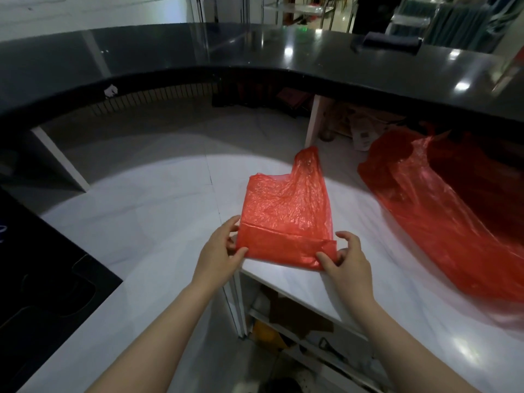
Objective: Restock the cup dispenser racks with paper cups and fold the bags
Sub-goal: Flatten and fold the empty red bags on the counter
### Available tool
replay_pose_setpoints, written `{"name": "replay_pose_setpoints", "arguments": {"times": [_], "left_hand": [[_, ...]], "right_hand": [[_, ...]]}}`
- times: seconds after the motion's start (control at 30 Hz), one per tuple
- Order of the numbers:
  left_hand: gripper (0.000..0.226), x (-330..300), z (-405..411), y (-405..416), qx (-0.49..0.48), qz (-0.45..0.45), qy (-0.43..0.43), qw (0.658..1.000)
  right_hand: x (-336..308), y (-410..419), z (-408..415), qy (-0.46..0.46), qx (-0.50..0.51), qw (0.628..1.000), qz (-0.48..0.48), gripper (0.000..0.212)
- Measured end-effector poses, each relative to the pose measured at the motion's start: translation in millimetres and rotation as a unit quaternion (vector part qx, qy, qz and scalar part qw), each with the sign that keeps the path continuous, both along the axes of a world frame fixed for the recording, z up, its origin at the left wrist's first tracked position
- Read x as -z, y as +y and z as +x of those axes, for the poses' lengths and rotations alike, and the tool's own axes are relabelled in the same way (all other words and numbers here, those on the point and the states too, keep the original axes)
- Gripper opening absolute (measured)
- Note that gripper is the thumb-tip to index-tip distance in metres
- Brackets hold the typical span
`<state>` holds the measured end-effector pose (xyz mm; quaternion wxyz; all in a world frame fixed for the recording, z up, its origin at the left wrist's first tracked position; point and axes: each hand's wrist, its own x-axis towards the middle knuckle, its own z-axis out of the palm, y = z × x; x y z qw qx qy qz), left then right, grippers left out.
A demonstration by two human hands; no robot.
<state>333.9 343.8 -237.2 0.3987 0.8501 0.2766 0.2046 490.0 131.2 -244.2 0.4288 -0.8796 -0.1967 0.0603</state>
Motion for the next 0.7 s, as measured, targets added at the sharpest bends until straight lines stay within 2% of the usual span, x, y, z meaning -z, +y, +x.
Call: {"name": "replay_pose_setpoints", "arguments": {"times": [0.07, 0.2, 0.4, 0.57, 0.63, 0.7], "left_hand": [[0.073, 0.8, -2.8, -2.1, 0.034, 0.050, 0.008, 0.998], [0.052, 4.6, -0.9, -3.6, 0.072, 0.156, 0.058, 0.983], [0.039, 3.5, -4.6, -0.2, 0.051, 0.105, 0.048, 0.992], [0.036, 3.2, -3.5, -2.0, 0.030, 0.130, 0.064, 0.989], [0.036, 2.6, -4.6, -3.7, 0.027, 0.168, 0.079, 0.982], [0.043, 3.0, -6.3, -4.4, 0.032, 0.209, 0.114, 0.971]], "right_hand": [[-0.7, 2.5, -1.3, -0.024, -0.010, 0.999, -0.024, 0.046], [2.5, 0.3, 0.8, -0.119, -0.056, 0.988, -0.077, 0.026], [2.3, -2.0, -3.7, -0.208, -0.128, 0.961, -0.131, 0.039], [-1.4, -1.1, -2.1, -0.167, -0.157, 0.955, -0.189, 0.053], [-3.6, 0.4, -1.5, -0.155, -0.157, 0.948, -0.231, 0.064], [-5.2, 2.3, -2.1, -0.149, -0.159, 0.947, -0.234, 0.062]]}}
